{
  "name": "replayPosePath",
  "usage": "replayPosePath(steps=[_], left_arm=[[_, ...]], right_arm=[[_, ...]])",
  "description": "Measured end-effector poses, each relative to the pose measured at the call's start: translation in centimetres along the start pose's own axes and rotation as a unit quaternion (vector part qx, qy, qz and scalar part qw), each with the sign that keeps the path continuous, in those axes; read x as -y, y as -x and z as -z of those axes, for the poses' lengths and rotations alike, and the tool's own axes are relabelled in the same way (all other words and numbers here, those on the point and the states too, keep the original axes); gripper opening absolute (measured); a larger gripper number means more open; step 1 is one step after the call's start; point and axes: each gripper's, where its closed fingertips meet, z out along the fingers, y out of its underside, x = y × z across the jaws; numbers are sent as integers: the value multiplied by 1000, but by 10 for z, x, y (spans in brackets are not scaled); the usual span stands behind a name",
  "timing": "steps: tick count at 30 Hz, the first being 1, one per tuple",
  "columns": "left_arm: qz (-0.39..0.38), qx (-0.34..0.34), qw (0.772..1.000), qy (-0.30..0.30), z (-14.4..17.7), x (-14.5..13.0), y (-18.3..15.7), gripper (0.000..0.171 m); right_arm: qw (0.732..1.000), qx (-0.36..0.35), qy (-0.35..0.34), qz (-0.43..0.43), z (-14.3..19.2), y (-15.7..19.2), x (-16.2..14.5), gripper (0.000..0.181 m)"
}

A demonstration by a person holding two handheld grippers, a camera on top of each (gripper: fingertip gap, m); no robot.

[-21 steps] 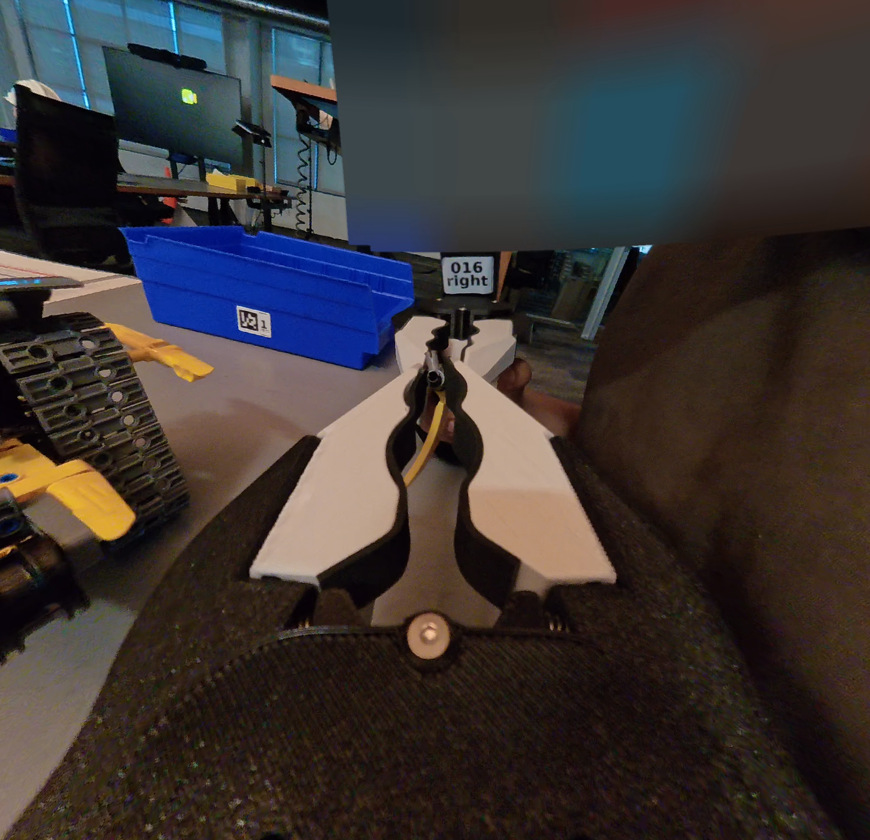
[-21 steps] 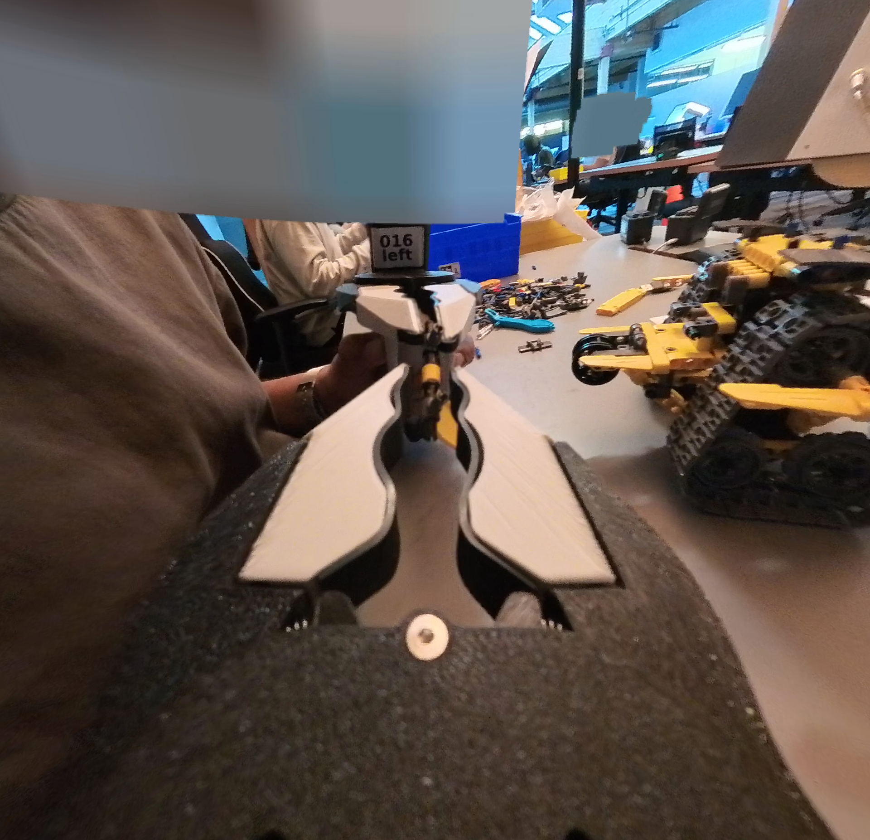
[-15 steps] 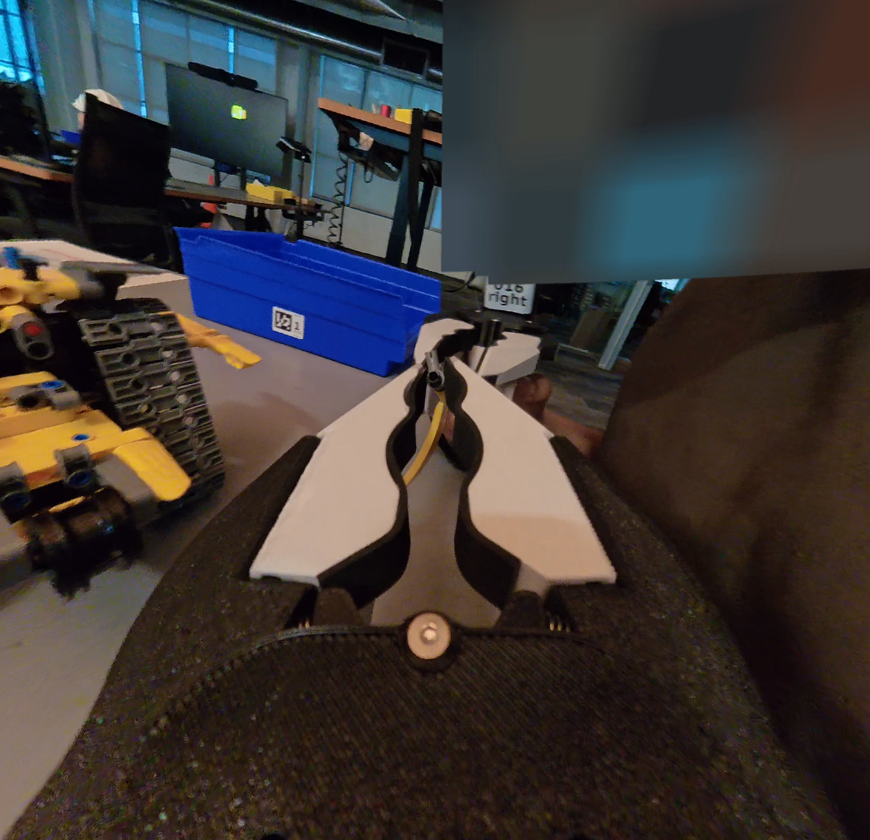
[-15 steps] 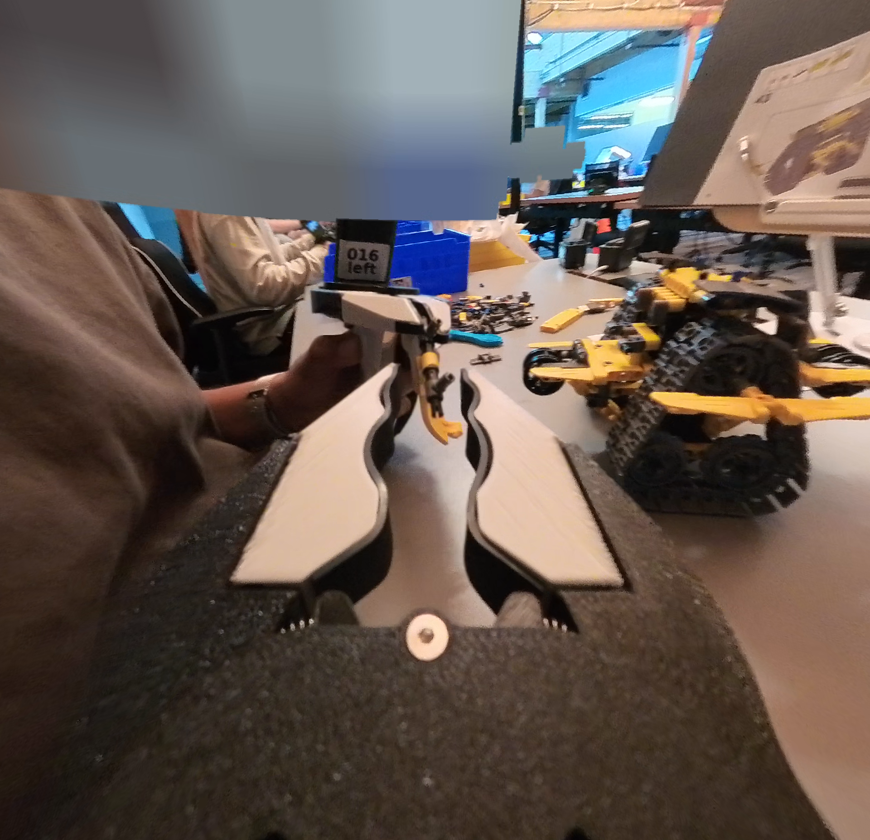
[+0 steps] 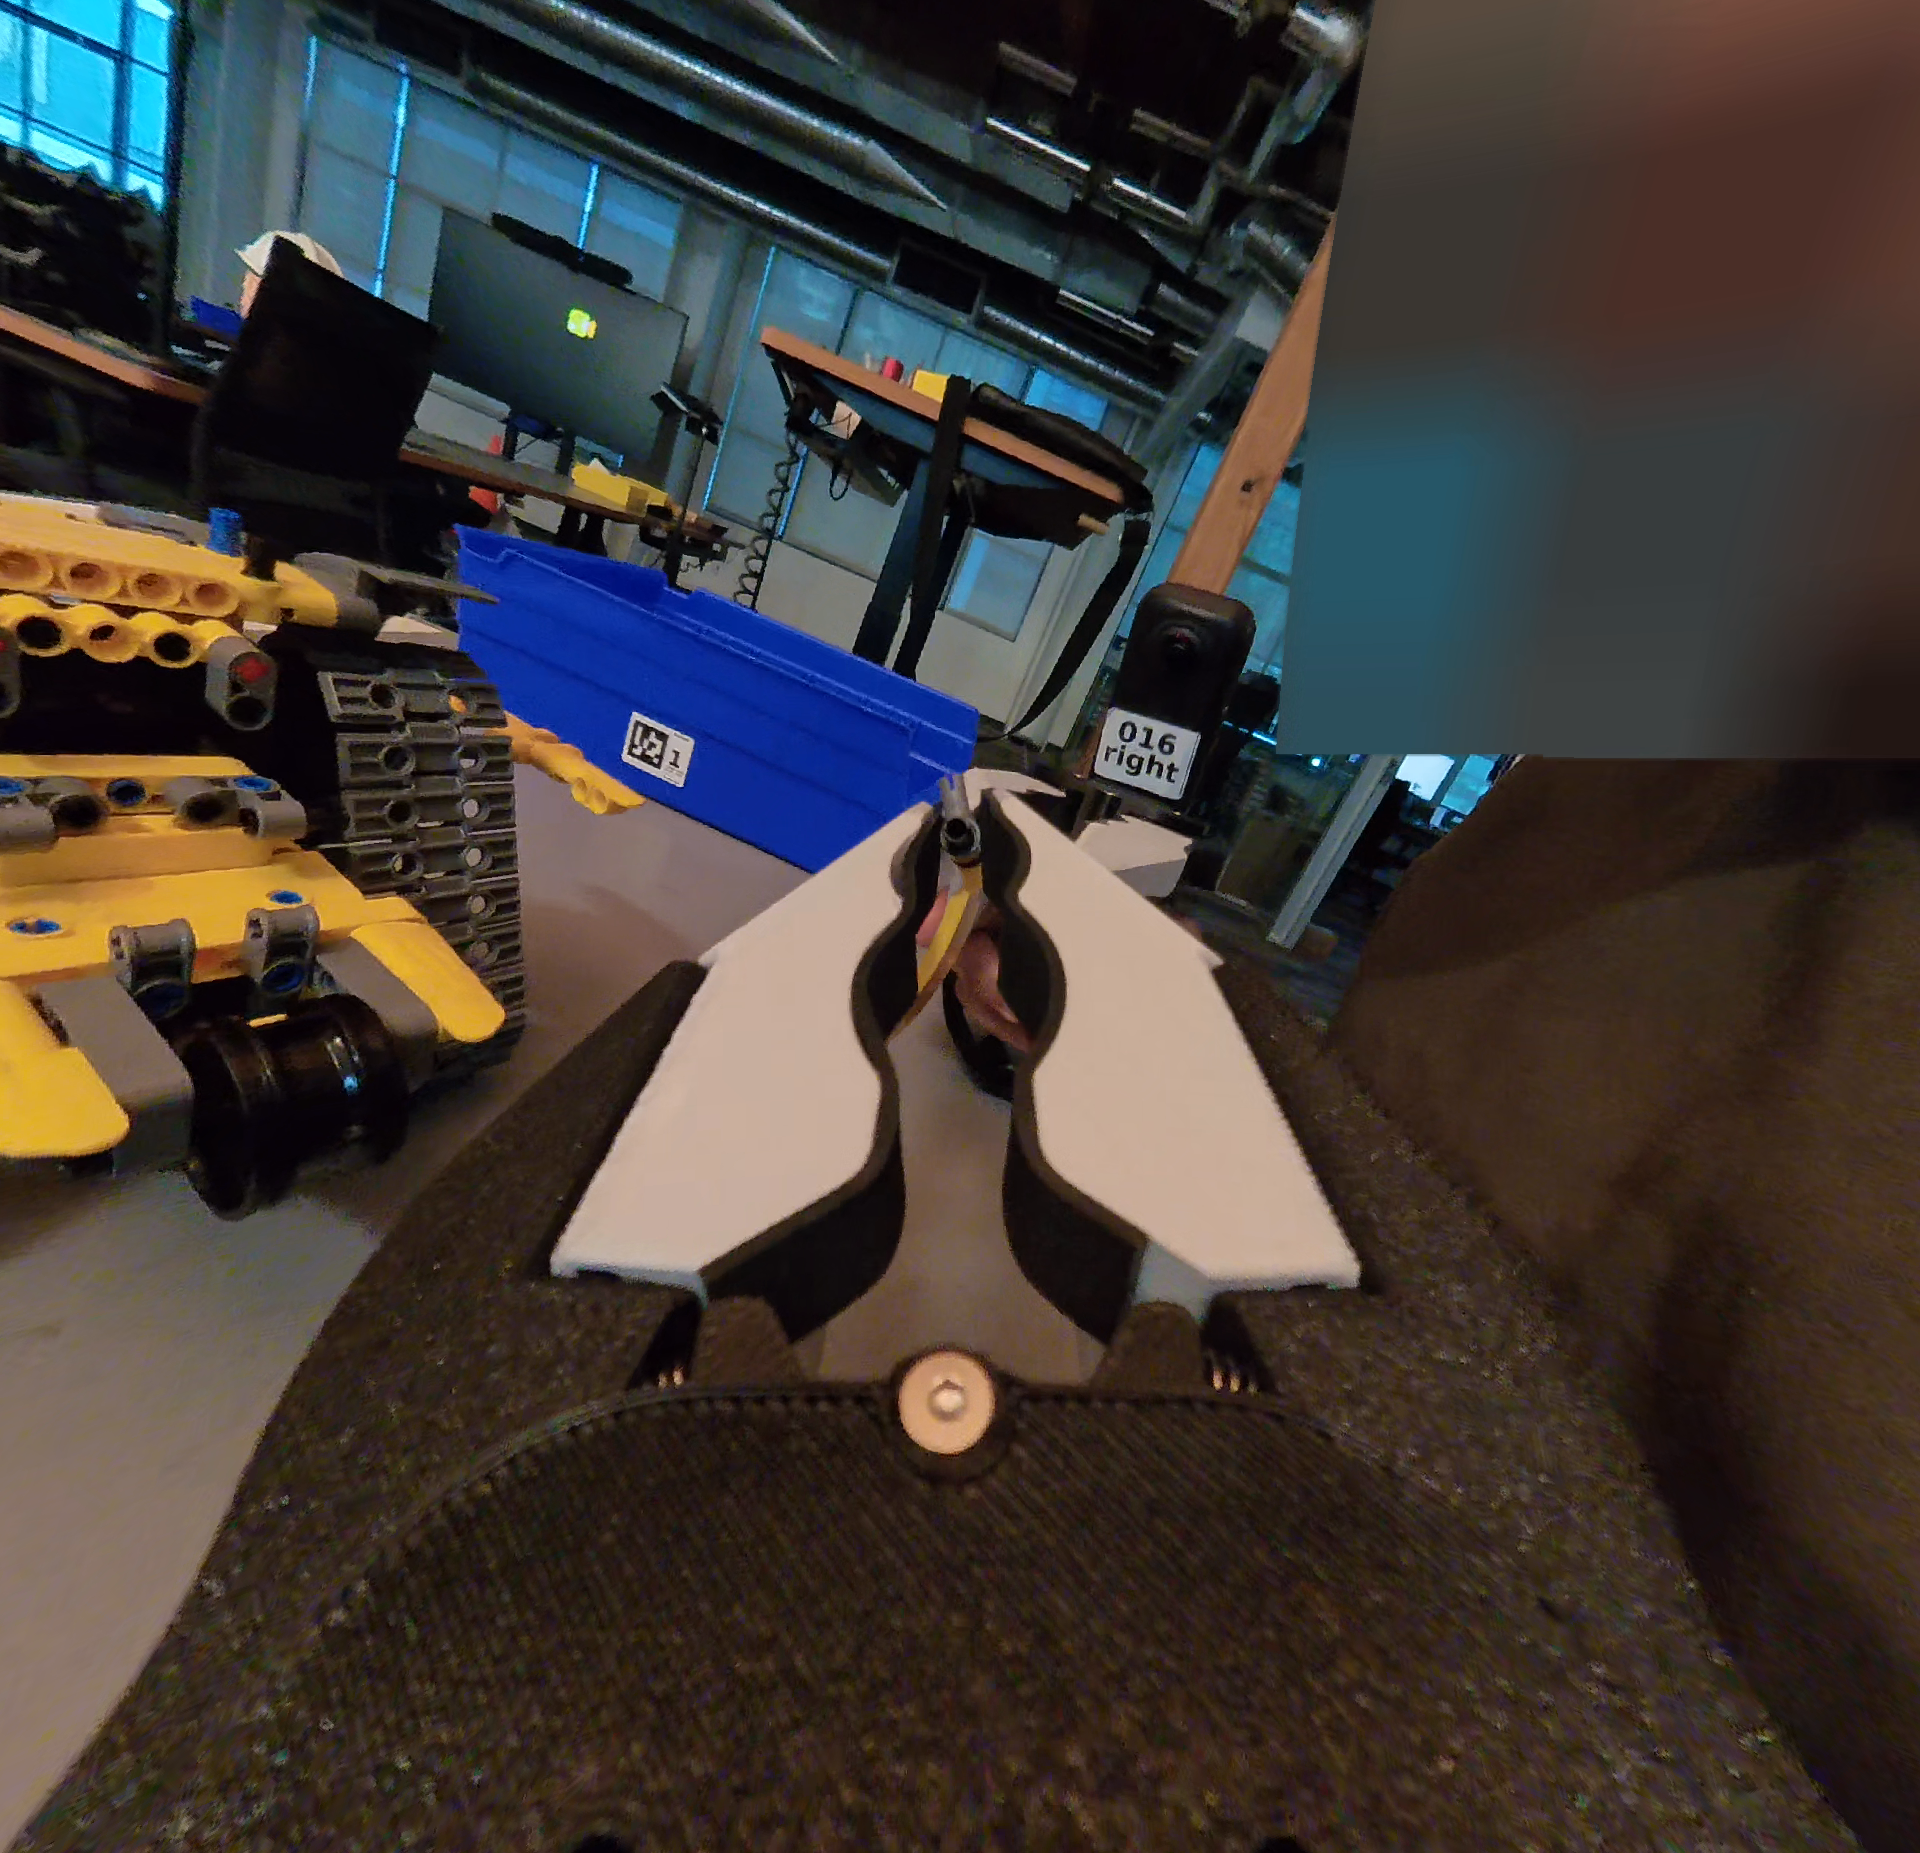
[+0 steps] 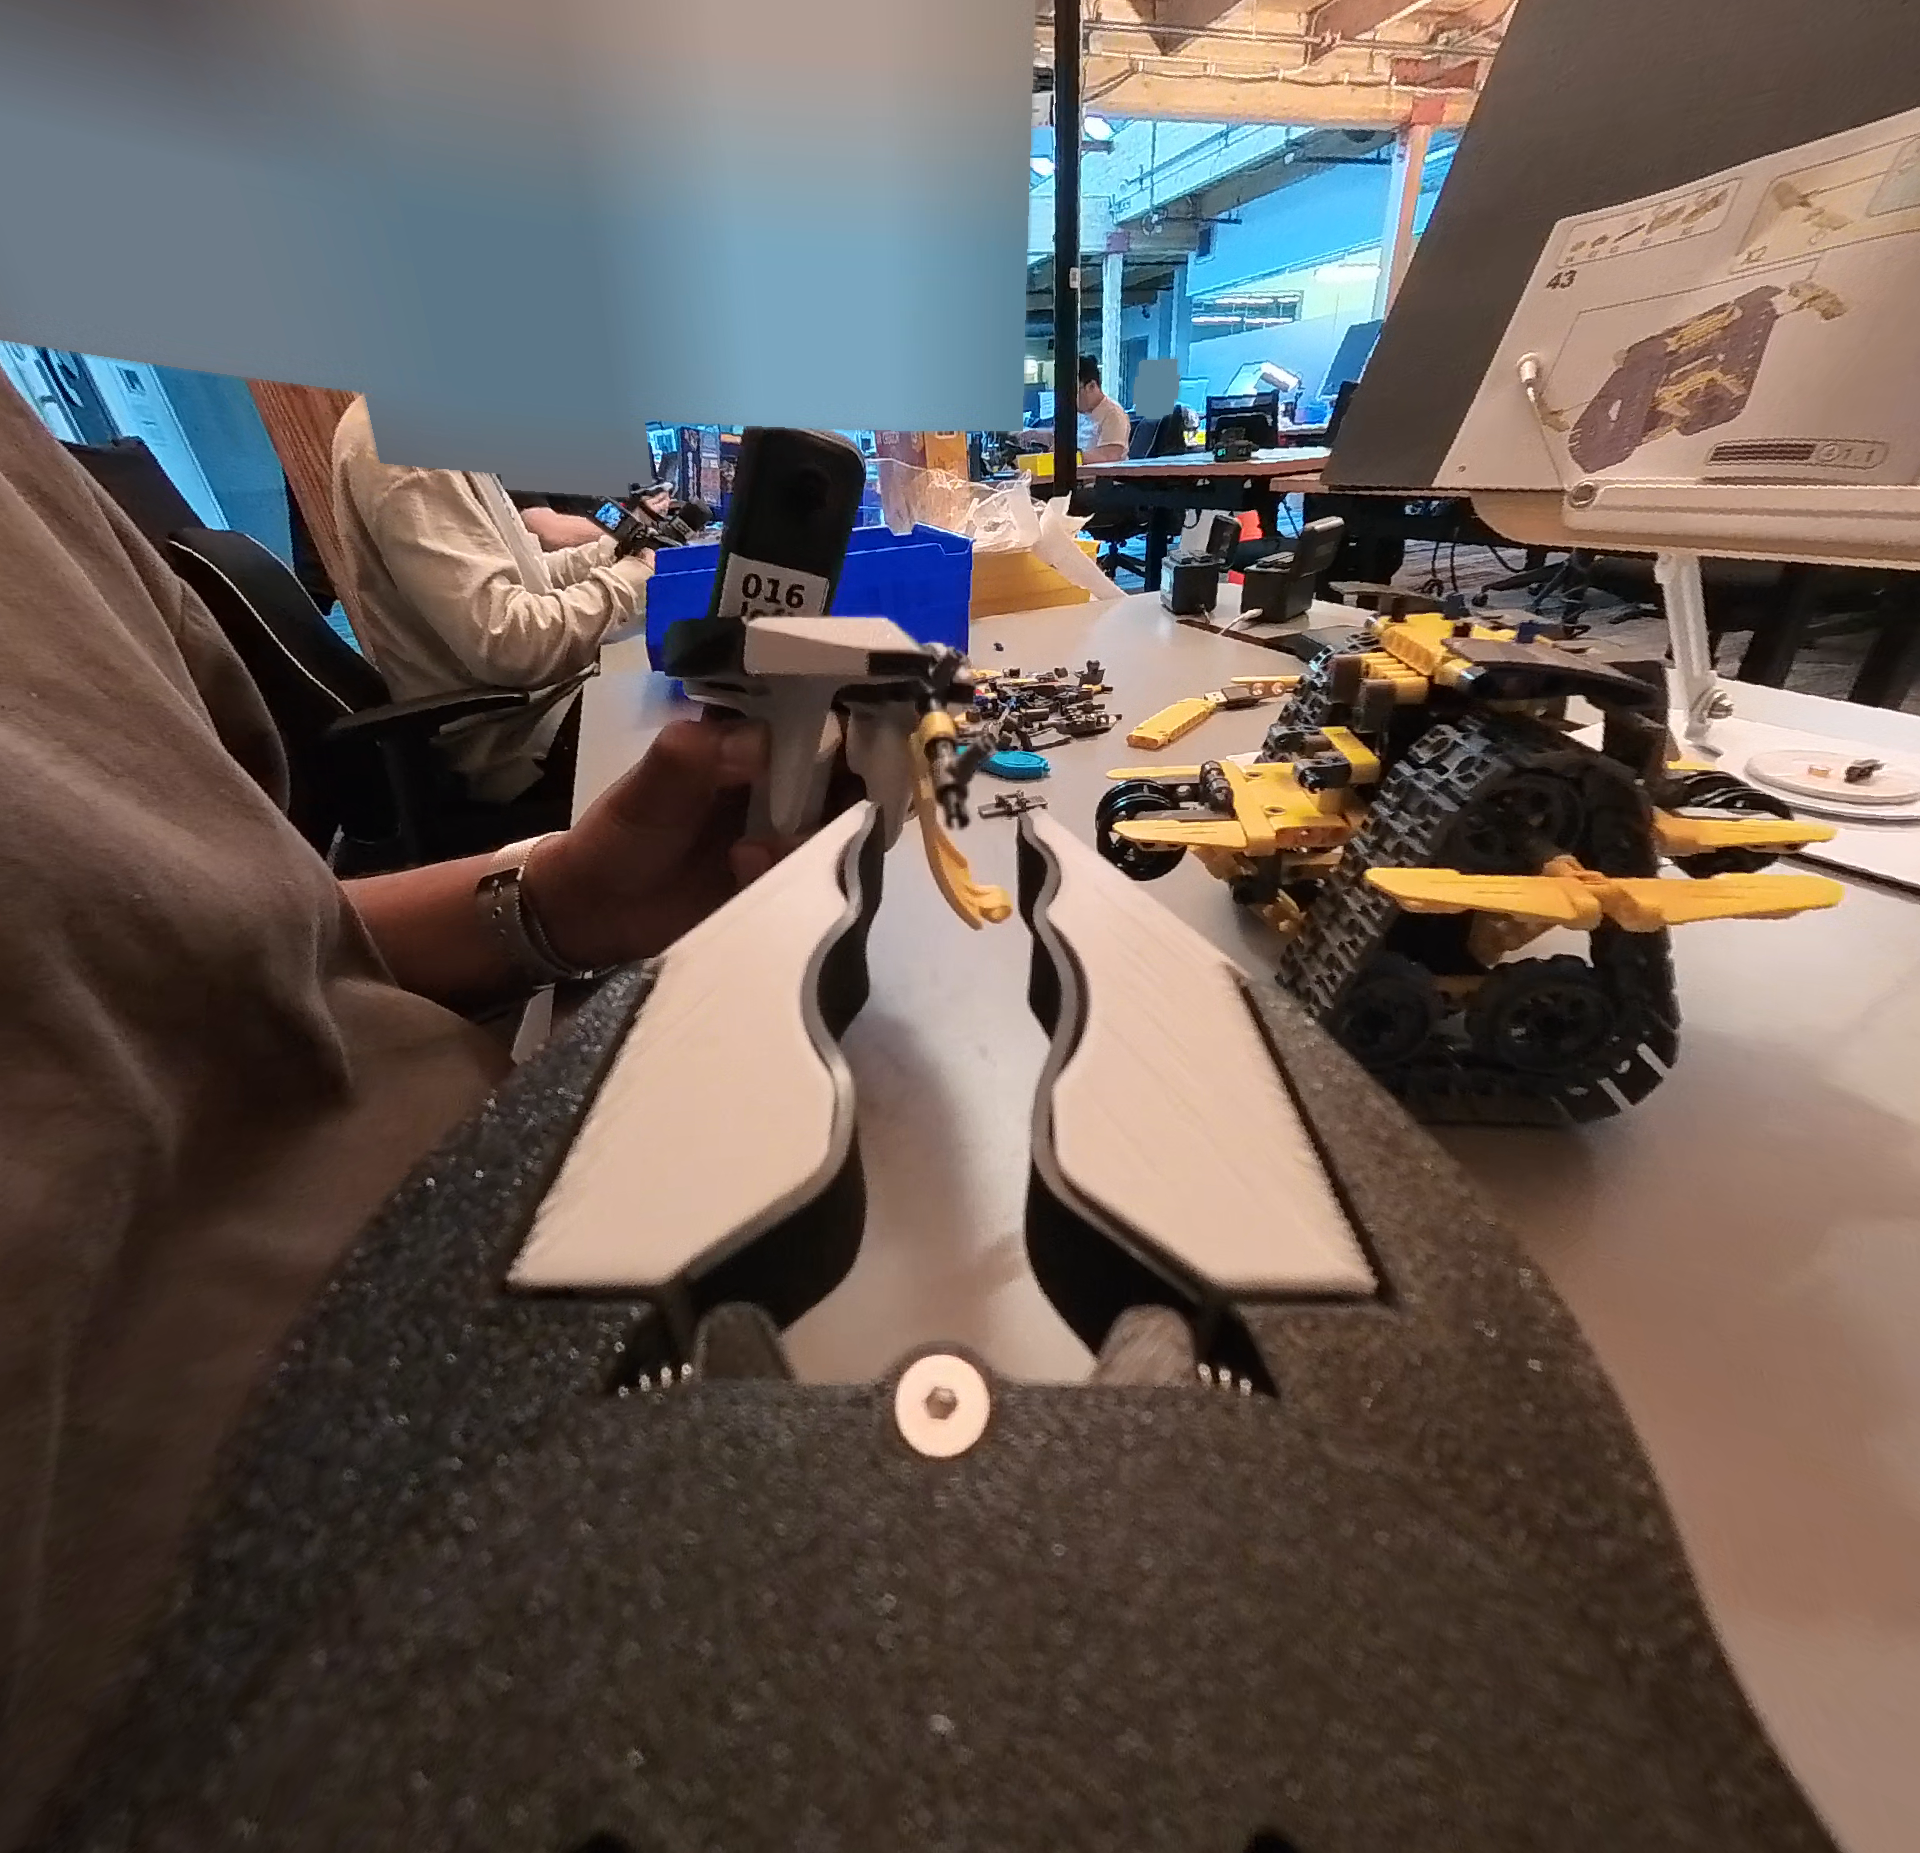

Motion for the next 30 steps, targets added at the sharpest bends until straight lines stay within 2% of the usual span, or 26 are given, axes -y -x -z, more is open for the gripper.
replayPosePath(steps=[9, 30], left_arm=[[-18, 3, 1000, 21, -4, -7, -2, 5], [-20, 6, 1000, 24, -4, -7, -1, 5]], right_arm=[[1000, -2, 3, -1, -1, -1, -1, 25], [1000, -4, 6, 0, -1, -1, -2, 25]])
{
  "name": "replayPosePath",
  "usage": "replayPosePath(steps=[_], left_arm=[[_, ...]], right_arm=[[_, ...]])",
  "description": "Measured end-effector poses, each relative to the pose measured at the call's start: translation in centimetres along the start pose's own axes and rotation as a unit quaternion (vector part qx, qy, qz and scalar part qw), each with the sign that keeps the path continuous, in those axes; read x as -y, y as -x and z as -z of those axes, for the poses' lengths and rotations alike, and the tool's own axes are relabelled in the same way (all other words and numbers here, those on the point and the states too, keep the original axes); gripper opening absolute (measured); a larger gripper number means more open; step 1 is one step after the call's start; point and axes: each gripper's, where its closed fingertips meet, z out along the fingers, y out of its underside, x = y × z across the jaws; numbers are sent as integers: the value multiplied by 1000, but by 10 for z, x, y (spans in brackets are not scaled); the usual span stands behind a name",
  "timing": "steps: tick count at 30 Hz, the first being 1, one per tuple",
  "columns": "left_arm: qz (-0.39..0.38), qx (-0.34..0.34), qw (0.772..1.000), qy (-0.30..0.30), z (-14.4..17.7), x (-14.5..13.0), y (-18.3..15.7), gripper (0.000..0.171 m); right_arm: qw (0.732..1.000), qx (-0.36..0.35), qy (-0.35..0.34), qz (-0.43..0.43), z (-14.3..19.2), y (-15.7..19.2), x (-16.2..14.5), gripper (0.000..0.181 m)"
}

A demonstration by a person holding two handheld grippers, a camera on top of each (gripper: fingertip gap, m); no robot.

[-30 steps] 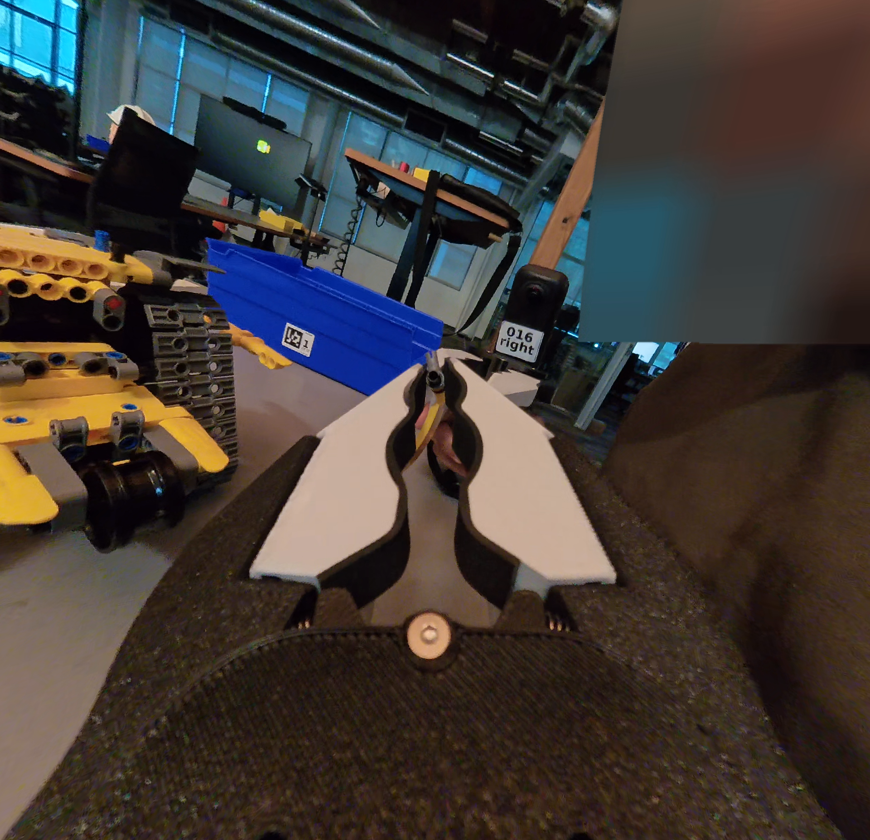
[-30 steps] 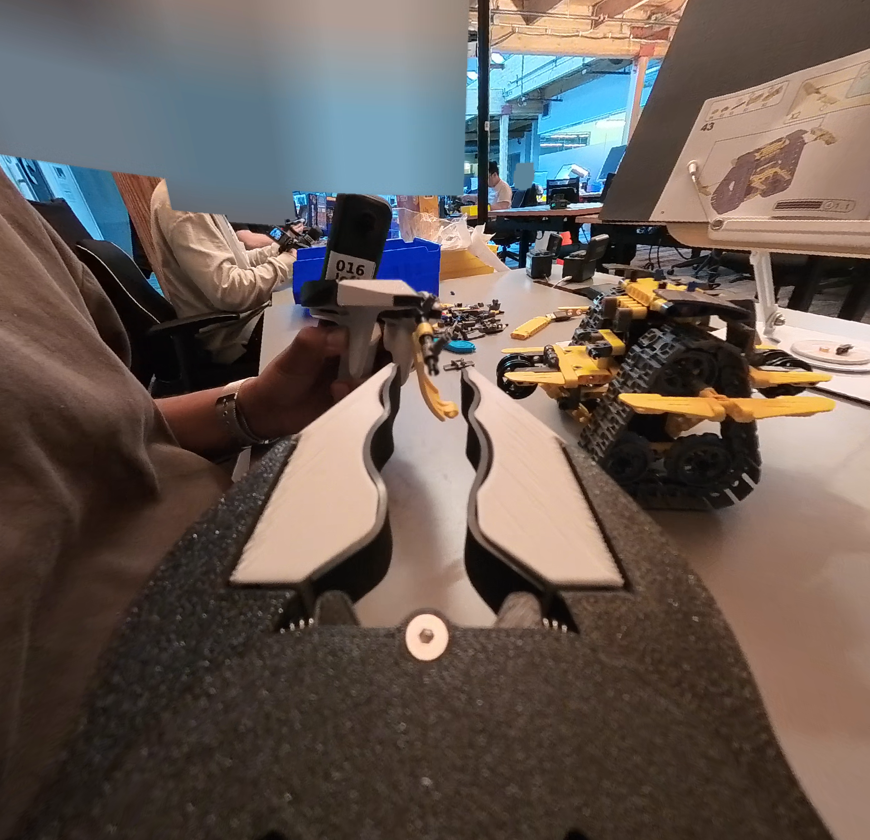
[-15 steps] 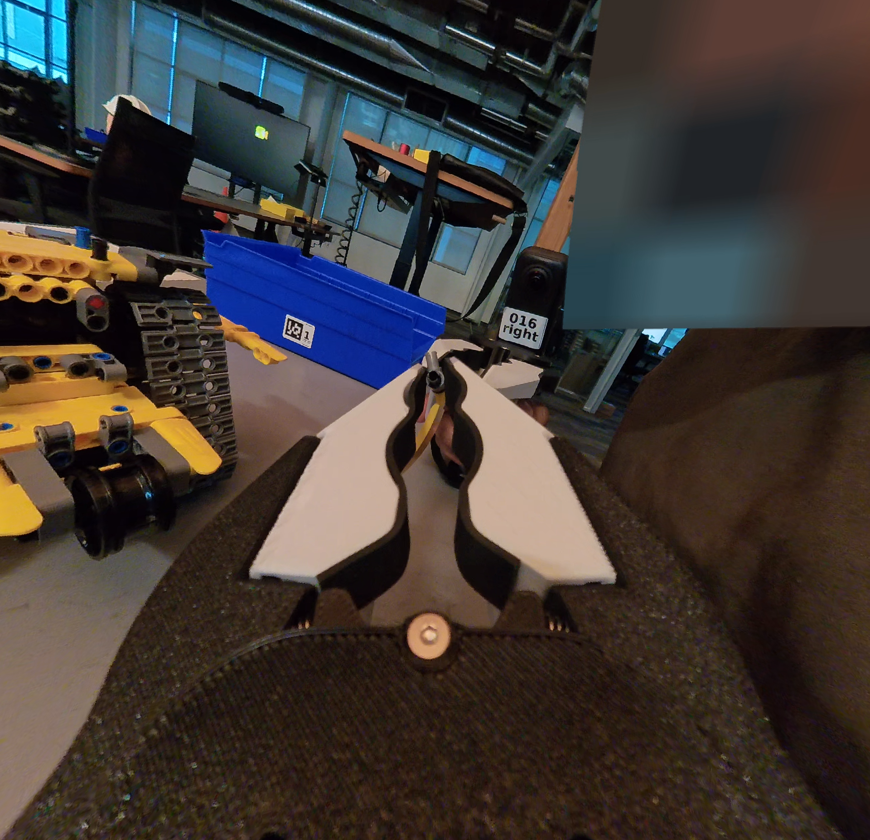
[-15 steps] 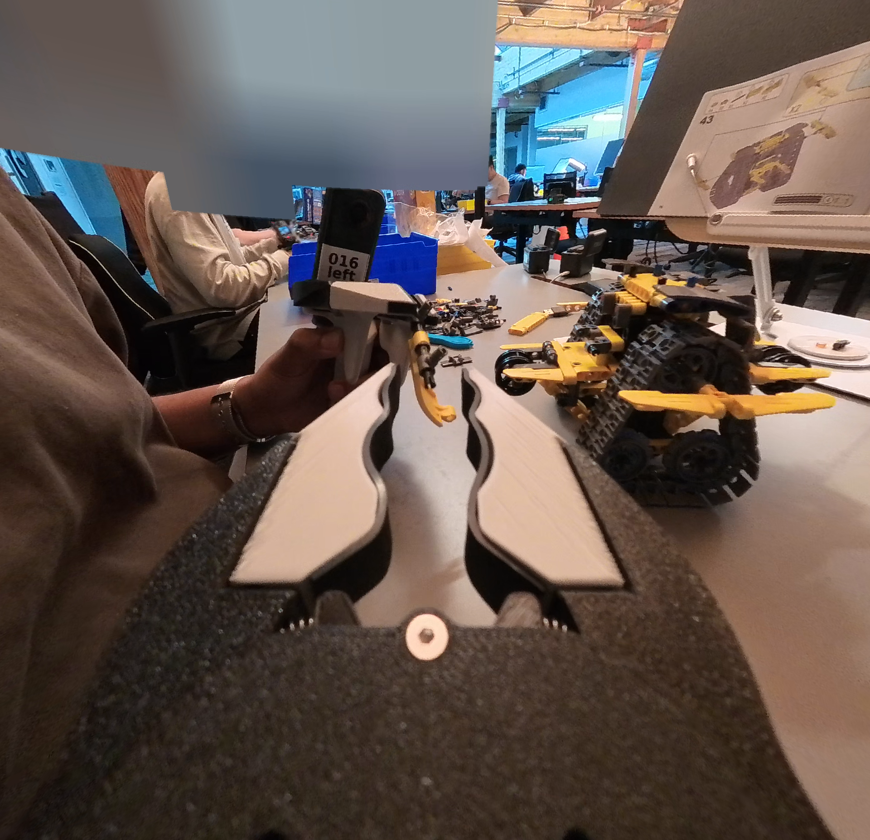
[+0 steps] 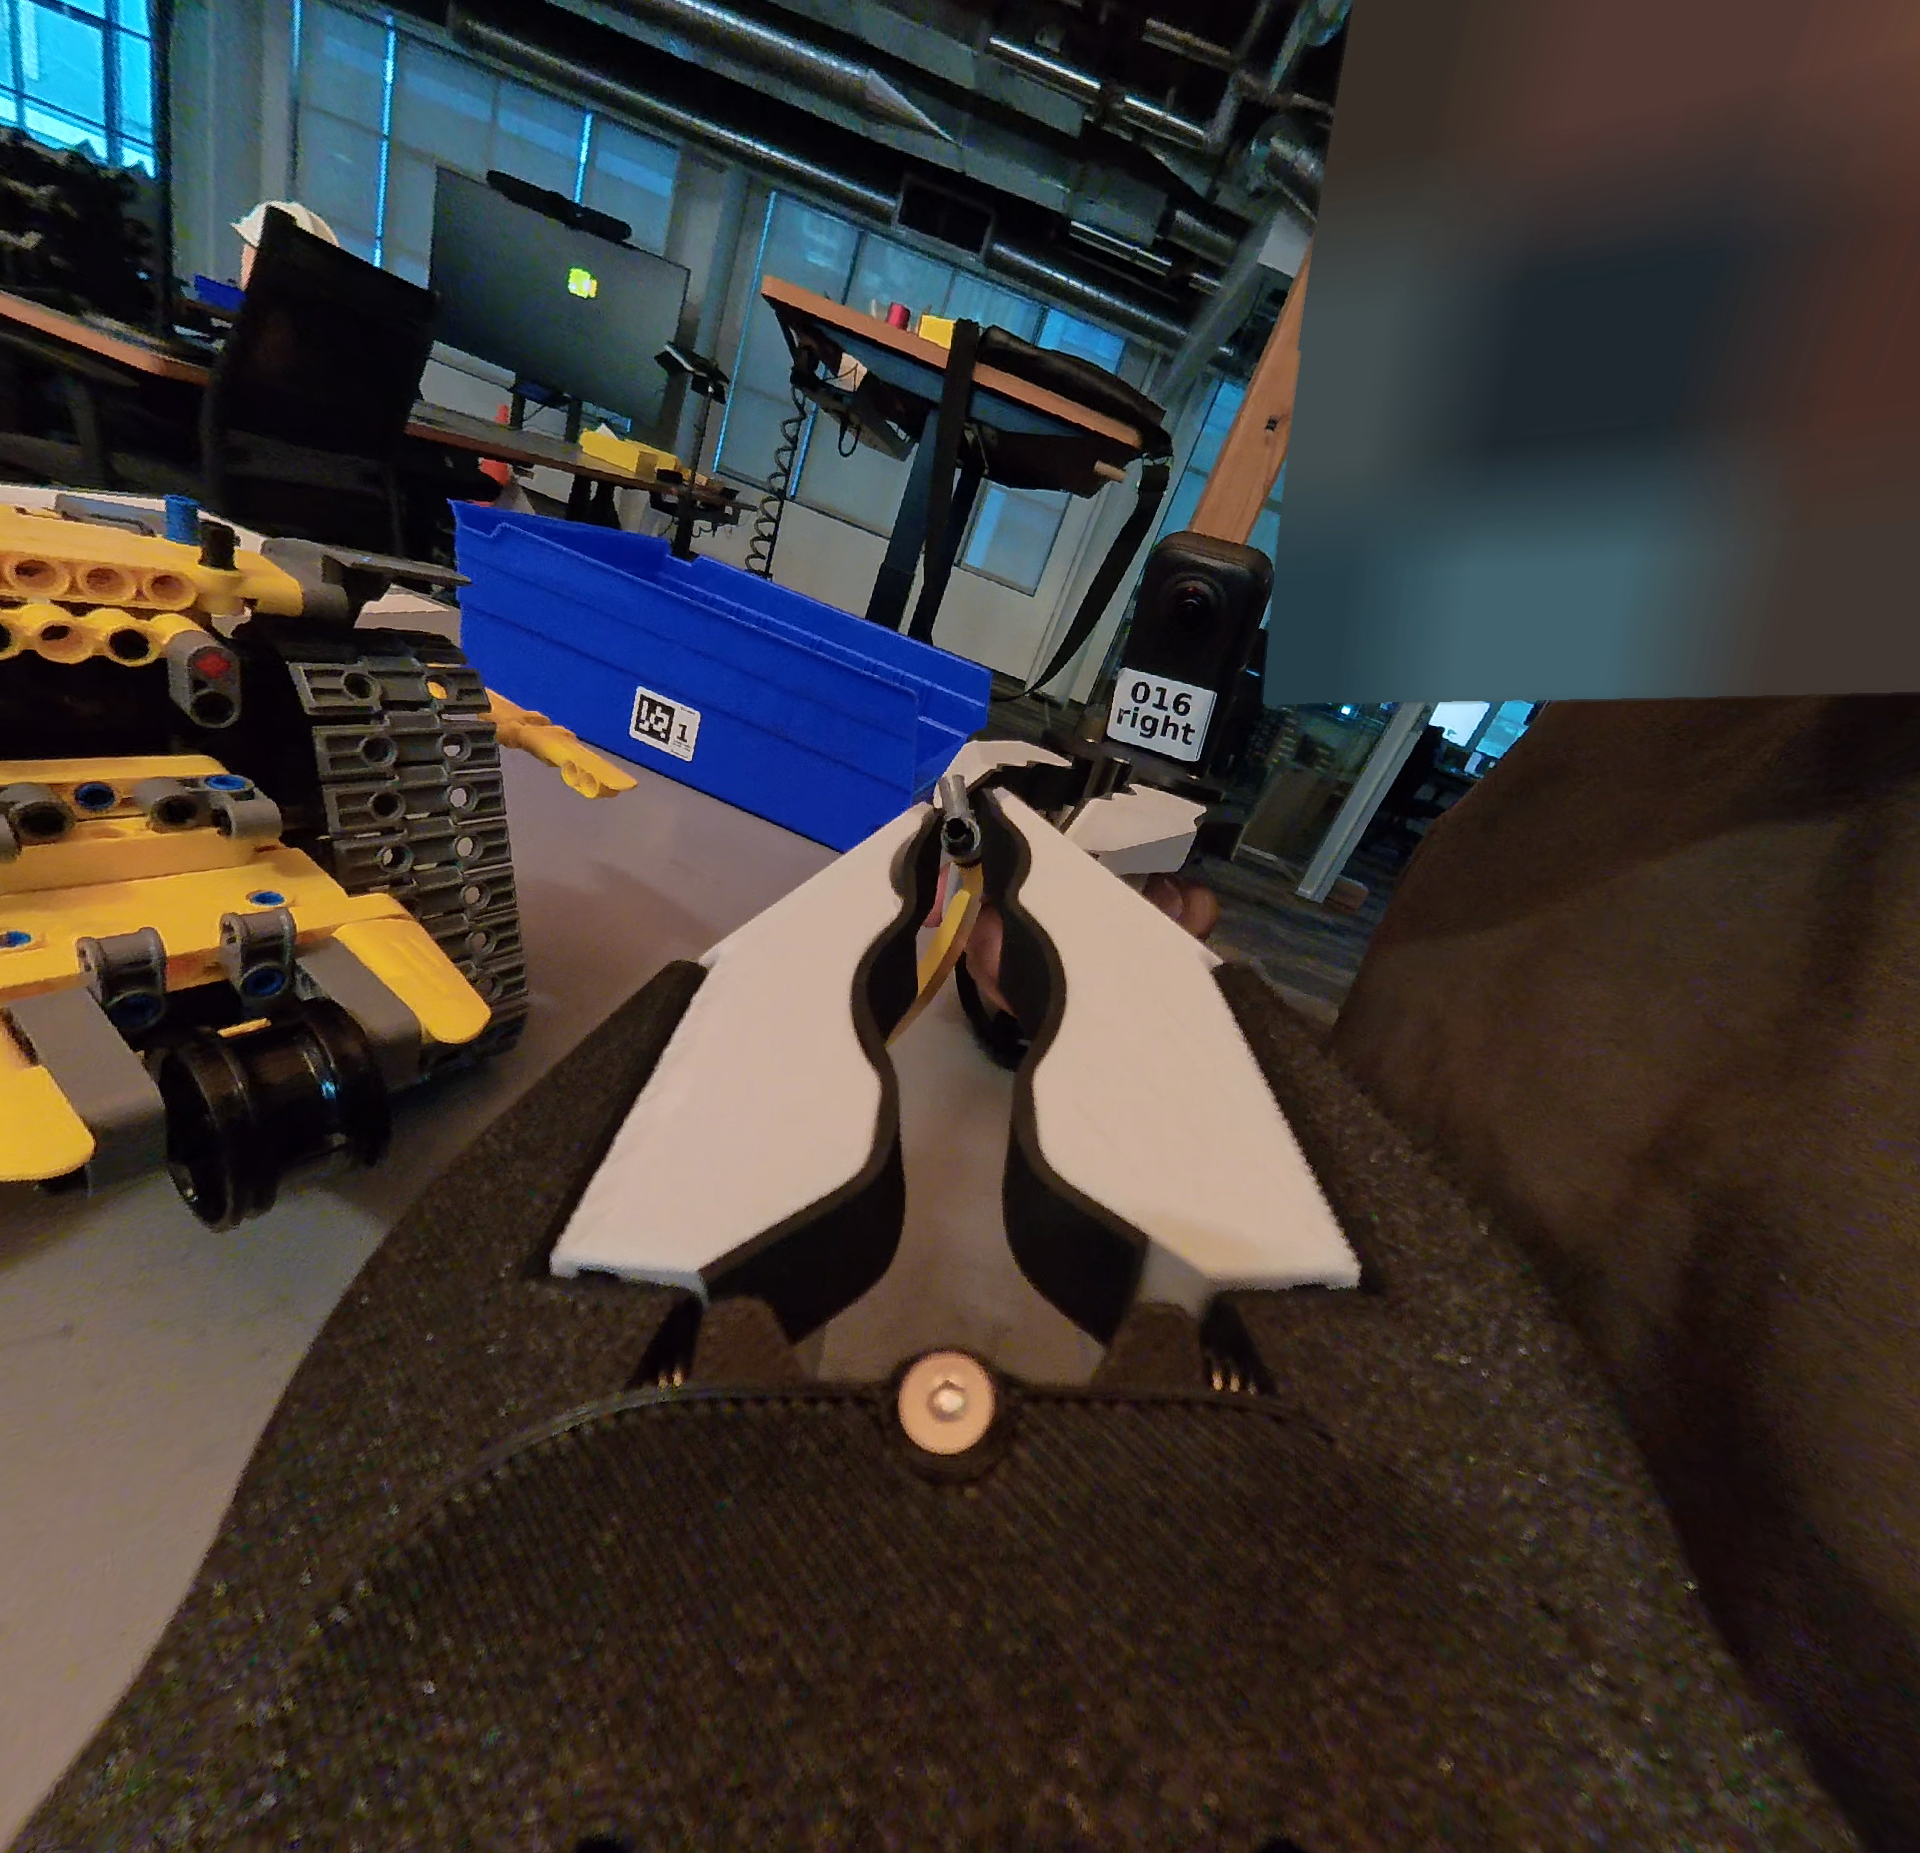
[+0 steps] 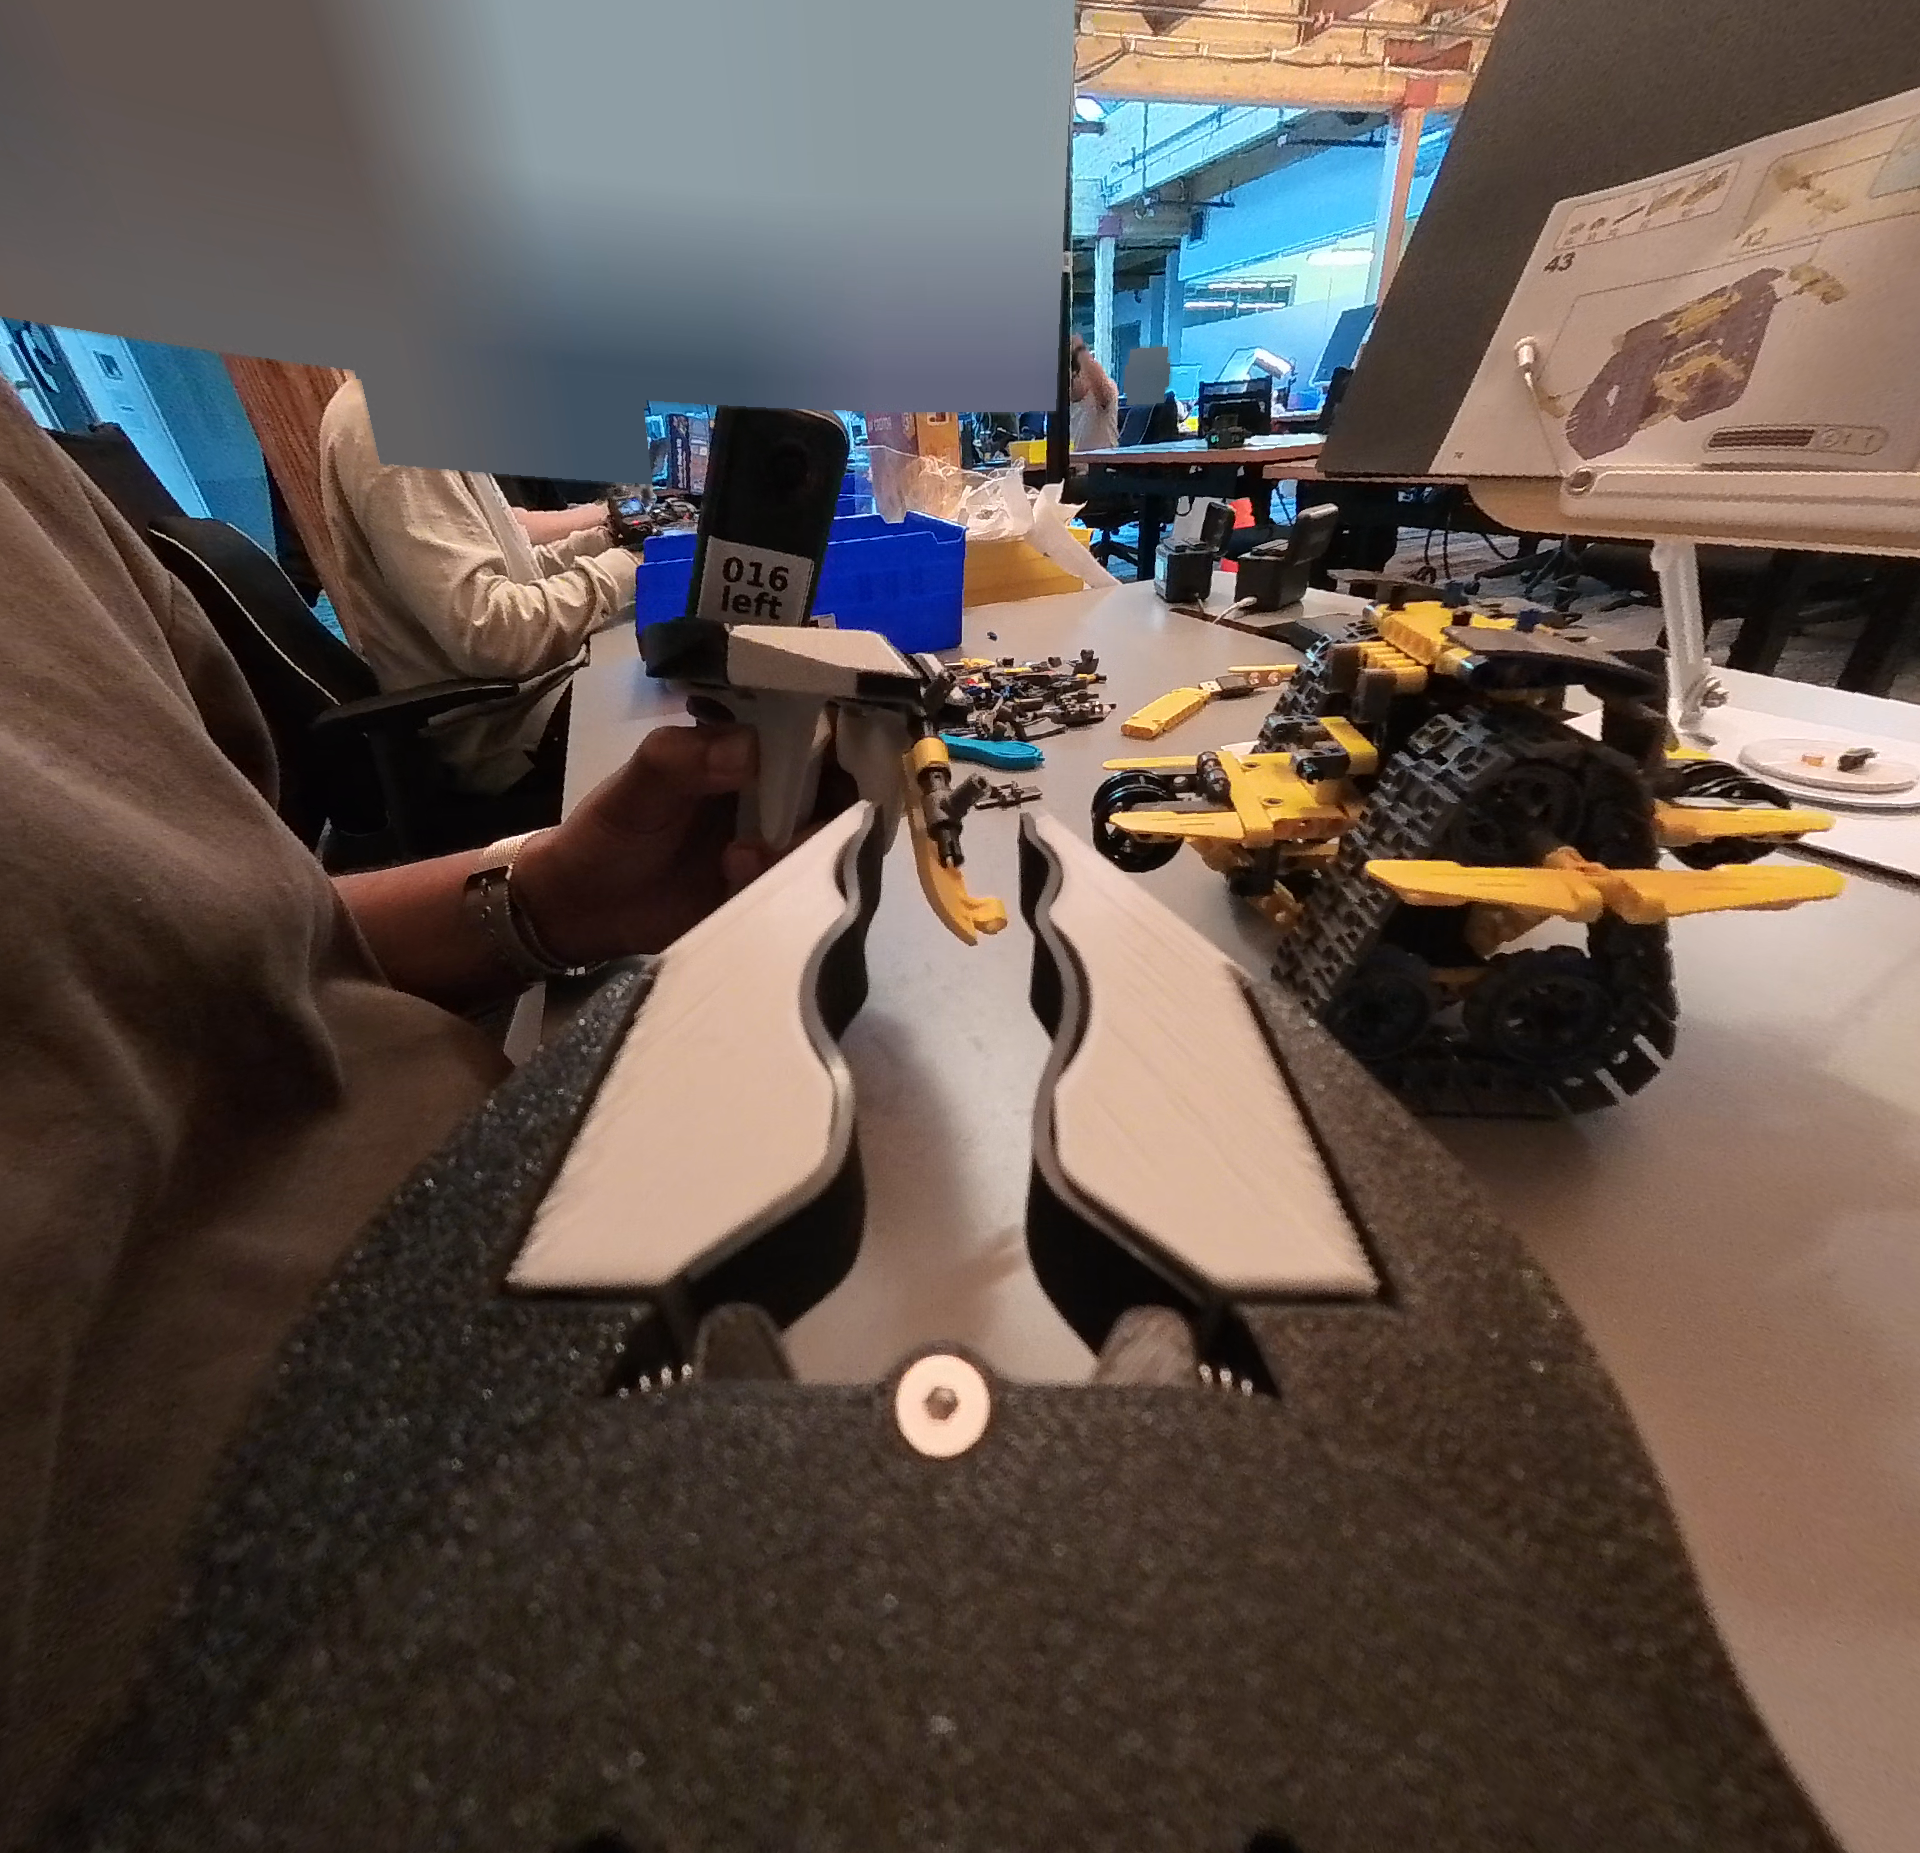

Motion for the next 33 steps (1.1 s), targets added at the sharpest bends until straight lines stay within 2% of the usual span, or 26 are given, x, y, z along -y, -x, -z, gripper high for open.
replayPosePath(steps=[14, 21, 28, 33], left_arm=[[18, 9, 1000, 2, 0, -2, 6, 5], [52, -18, 998, -9, 1, -1, 2, 5], [70, -49, 996, -33, 4, 7, -5, 5], [68, -70, 995, -37, 3, 9, -13, 5]], right_arm=[[1000, -14, 4, 6, -1, -2, -1, 26], [1000, -26, -9, 9, -5, -2, 2, 26], [998, 2, -30, -56, -13, 6, 4, 31], [991, 36, -37, -120, -20, 16, 3, 26]])
